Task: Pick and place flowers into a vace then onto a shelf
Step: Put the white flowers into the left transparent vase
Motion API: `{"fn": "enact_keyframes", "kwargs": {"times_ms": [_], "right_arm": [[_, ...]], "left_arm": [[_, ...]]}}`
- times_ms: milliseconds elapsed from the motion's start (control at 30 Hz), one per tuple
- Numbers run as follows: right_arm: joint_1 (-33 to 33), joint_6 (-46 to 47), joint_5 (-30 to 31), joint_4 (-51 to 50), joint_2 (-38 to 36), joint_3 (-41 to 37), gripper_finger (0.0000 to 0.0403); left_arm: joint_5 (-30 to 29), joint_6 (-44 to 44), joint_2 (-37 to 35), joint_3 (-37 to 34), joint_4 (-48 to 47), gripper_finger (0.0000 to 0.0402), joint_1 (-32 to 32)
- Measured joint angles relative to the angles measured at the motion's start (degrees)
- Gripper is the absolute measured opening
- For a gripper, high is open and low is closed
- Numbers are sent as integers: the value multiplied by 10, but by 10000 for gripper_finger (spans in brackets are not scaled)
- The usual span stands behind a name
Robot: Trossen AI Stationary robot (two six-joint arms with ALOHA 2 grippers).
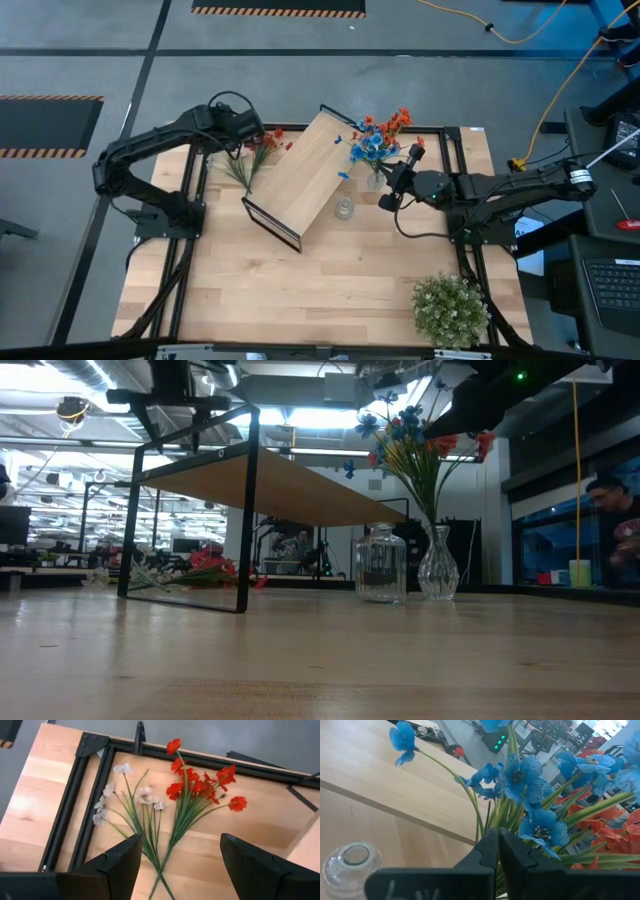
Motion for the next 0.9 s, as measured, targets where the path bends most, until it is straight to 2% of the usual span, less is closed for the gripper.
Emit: {"fn": "enact_keyframes", "kwargs": {"times_ms": [167,367,667,900], "right_arm": [[0,1,-17,0,0,0,19],[0,0,-77,0,0,0,19],[0,-13,-77,0,0,0,19],[0,-23,-77,0,0,0,19]], "left_arm": [[19,-28,22,-20,-8,260,6],[71,-87,17,-98,-26,260,20],[117,-105,7,-203,59,260,27],[128,-120,-7,-273,135,260,36]]}}
